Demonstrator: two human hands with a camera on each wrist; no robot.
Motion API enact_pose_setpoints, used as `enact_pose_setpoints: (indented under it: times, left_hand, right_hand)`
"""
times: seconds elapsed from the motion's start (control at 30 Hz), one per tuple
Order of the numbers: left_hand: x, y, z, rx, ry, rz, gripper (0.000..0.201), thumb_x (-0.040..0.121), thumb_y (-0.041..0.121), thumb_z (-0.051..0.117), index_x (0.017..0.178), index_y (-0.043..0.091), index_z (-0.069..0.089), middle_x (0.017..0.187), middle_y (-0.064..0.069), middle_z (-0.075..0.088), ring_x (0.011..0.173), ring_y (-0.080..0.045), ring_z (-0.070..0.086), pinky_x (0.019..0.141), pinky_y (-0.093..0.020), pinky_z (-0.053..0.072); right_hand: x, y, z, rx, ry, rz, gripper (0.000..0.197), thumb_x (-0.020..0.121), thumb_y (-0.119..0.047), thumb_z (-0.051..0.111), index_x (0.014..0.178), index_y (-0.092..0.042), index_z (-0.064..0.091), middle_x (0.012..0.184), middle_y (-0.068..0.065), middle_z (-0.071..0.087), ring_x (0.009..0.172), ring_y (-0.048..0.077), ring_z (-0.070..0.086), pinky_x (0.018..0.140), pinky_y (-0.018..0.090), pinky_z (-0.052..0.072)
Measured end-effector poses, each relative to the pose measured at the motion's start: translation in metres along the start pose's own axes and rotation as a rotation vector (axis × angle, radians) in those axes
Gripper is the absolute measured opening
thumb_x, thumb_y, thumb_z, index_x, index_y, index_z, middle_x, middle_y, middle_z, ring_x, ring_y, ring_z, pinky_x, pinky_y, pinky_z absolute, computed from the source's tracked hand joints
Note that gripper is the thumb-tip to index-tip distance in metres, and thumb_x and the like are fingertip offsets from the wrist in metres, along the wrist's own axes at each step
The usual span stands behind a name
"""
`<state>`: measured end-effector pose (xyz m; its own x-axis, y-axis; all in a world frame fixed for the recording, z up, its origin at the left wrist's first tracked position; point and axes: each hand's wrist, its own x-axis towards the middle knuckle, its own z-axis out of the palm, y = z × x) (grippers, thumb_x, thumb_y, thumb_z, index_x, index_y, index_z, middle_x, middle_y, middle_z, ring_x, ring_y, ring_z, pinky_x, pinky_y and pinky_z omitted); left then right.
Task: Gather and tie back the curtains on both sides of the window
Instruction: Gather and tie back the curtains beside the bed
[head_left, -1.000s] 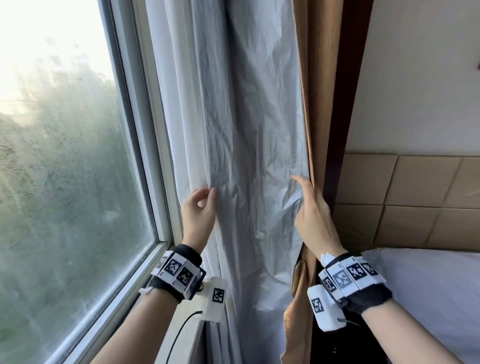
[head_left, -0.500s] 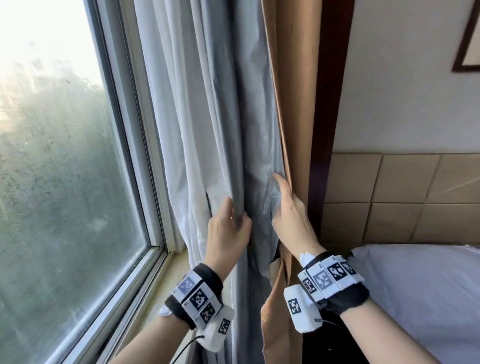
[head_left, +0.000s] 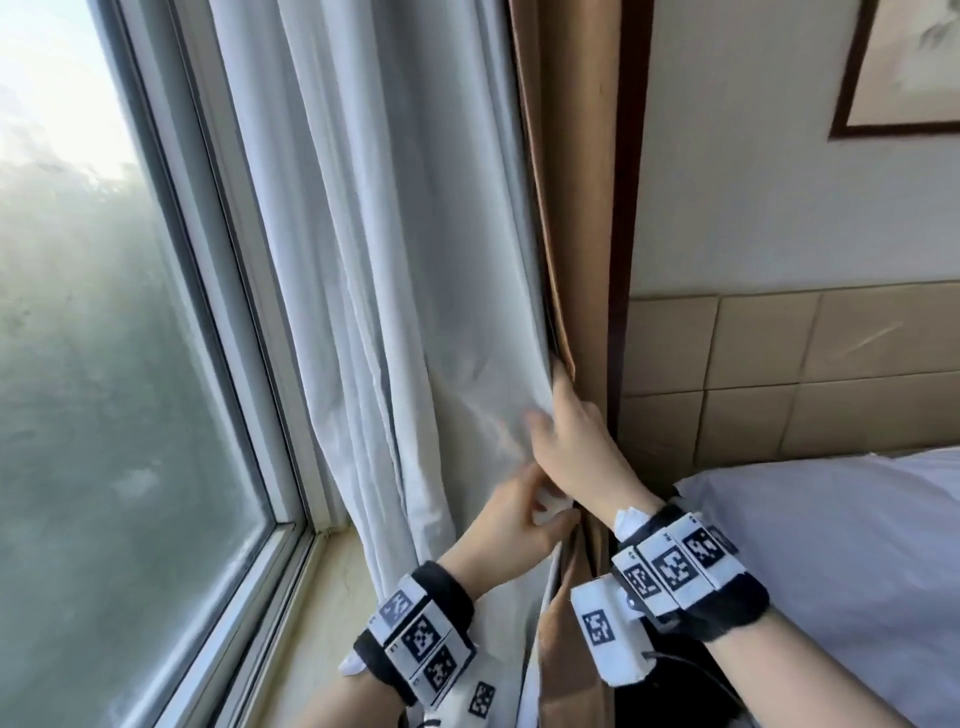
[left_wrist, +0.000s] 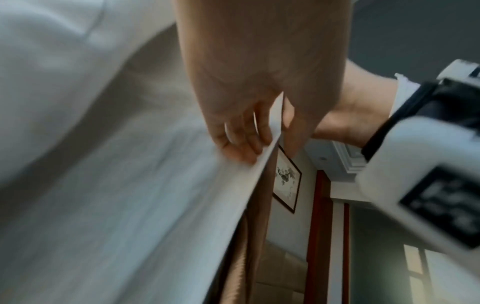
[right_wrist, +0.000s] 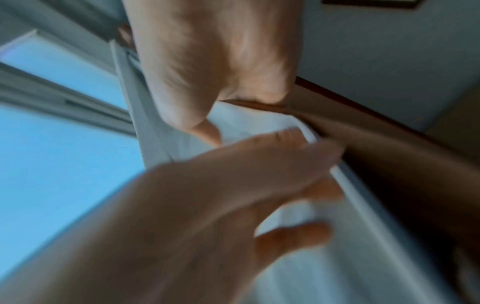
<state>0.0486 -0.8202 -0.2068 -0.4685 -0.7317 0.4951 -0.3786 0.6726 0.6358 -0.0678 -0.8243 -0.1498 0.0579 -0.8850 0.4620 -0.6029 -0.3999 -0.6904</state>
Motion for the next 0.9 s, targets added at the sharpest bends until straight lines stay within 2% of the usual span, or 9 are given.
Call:
enact_pose_setpoints:
  times: [0.1, 0.17, 0.23, 0.37, 0.47, 0.63, 0.73, 0.83, 0.9]
  left_hand:
    - [-0.011, -0.023, -0.016, -0.036, 0.31, -0.012, 0.022, 0.088, 0.005, 0.059, 0.105, 0.018, 0.065, 0.098, 0.01, 0.066, 0.085, -0.006, 0.062, 0.076, -0.023, 0.05]
    - [-0.016, -0.03, -0.037, -0.025, 0.659, -0.036, 0.022, 0.084, 0.001, 0.06, 0.099, 0.017, 0.064, 0.09, 0.008, 0.064, 0.078, -0.009, 0.061, 0.07, -0.028, 0.051]
    - [-0.017, -0.042, -0.058, 0.039, 0.834, -0.071, 0.026, 0.081, 0.002, 0.063, 0.102, 0.018, 0.059, 0.092, 0.003, 0.058, 0.079, -0.014, 0.057, 0.072, -0.033, 0.051]
    - [-0.007, -0.062, -0.086, 0.159, 0.792, -0.104, 0.046, 0.079, 0.011, 0.07, 0.122, 0.017, 0.053, 0.114, 0.003, 0.048, 0.1, -0.017, 0.053, 0.09, -0.032, 0.048]
    - [0.005, -0.072, -0.093, 0.176, 0.785, -0.148, 0.055, 0.08, 0.015, 0.071, 0.129, 0.015, 0.046, 0.122, 0.002, 0.043, 0.11, -0.015, 0.049, 0.099, -0.026, 0.042]
    - [0.023, -0.079, -0.1, 0.134, 0.801, -0.278, 0.061, 0.079, 0.031, 0.073, 0.129, 0.012, 0.045, 0.123, -0.001, 0.043, 0.118, -0.02, 0.044, 0.105, -0.034, 0.037]
    - [0.027, -0.076, -0.108, 0.193, 0.88, -0.298, 0.049, 0.077, 0.034, 0.073, 0.113, 0.009, 0.053, 0.113, -0.005, 0.049, 0.107, -0.022, 0.046, 0.095, -0.033, 0.039]
    - [0.029, -0.068, -0.11, 0.11, 0.705, -0.256, 0.023, 0.079, 0.025, 0.071, 0.094, 0.012, 0.06, 0.092, -0.003, 0.06, 0.086, -0.02, 0.057, 0.075, -0.034, 0.047]
    - [0.027, -0.063, -0.108, 0.083, 0.758, -0.239, 0.014, 0.081, 0.022, 0.069, 0.077, 0.016, 0.057, 0.073, -0.001, 0.06, 0.067, -0.014, 0.054, 0.061, -0.028, 0.041]
  right_hand:
    - [0.004, 0.011, -0.003, -0.106, 0.027, 0.026, 0.062, 0.098, -0.012, 0.041, 0.152, -0.026, 0.014, 0.12, 0.024, 0.056, 0.109, 0.039, 0.057, 0.092, 0.044, 0.047]
    - [-0.002, 0.011, -0.003, -0.143, 0.107, -0.083, 0.075, 0.094, -0.003, 0.042, 0.151, -0.035, 0.007, 0.111, 0.024, 0.062, 0.092, 0.038, 0.062, 0.082, 0.034, 0.049]
    - [-0.008, 0.011, 0.0, -0.211, 0.165, -0.188, 0.095, 0.088, 0.008, 0.044, 0.148, -0.049, -0.005, 0.099, 0.023, 0.063, 0.071, 0.035, 0.061, 0.069, 0.028, 0.046]
    - [-0.009, 0.006, 0.009, -0.489, 0.175, -0.241, 0.108, 0.079, 0.014, 0.036, 0.139, -0.064, -0.006, 0.078, 0.012, 0.042, 0.058, 0.041, 0.052, 0.058, 0.043, 0.051]
    - [0.002, 0.003, 0.008, -0.527, 0.142, -0.182, 0.096, 0.078, 0.013, 0.032, 0.146, -0.052, 0.016, 0.082, 0.018, 0.045, 0.065, 0.046, 0.055, 0.061, 0.045, 0.048]
    - [0.012, 0.007, 0.007, -0.524, 0.141, -0.16, 0.091, 0.078, 0.014, 0.033, 0.149, -0.043, 0.023, 0.079, 0.016, 0.043, 0.067, 0.047, 0.055, 0.06, 0.048, 0.05]
    - [0.015, 0.014, 0.005, -0.475, 0.16, -0.15, 0.089, 0.077, 0.016, 0.033, 0.147, -0.039, 0.029, 0.084, 0.019, 0.047, 0.071, 0.047, 0.055, 0.062, 0.048, 0.05]
    - [0.015, 0.017, 0.006, -0.429, 0.19, -0.152, 0.083, 0.079, 0.015, 0.034, 0.146, -0.034, 0.035, 0.091, 0.026, 0.054, 0.073, 0.047, 0.056, 0.063, 0.046, 0.05]
    - [0.014, 0.018, 0.007, -0.422, 0.187, -0.161, 0.082, 0.08, 0.013, 0.033, 0.146, -0.036, 0.034, 0.088, 0.023, 0.053, 0.07, 0.045, 0.055, 0.063, 0.047, 0.051]
